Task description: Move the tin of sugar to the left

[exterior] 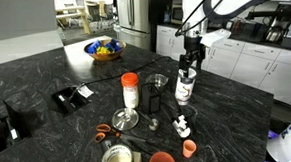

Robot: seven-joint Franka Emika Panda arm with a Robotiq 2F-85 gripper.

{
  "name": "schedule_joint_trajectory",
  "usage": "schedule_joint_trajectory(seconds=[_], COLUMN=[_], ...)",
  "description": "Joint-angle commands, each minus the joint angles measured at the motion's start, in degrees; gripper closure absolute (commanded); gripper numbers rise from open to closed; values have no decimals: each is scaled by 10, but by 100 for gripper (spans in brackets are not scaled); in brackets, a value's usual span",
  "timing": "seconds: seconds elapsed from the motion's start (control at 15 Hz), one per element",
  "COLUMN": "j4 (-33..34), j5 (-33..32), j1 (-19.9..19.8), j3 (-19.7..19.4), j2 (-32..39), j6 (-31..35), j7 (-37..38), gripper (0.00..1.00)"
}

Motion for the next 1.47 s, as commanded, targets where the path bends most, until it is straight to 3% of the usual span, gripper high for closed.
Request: schedule_joint_trajectory(seconds=[0.0,0.73,0.8,0.87,1.0,1.4], j4=[14,20,20,21,25,23], j5=[16,31,33,34,35,34], j1=[-7,-7,-8,-8,-9,-7], j3=[-4,-13,-14,-16,-19,-20], j2=[18,74,76,78,75,70], j6=[10,20,24,25,27,25], j7=[7,4,4,4,4,4], gripper=[0,0,25,26,39,41])
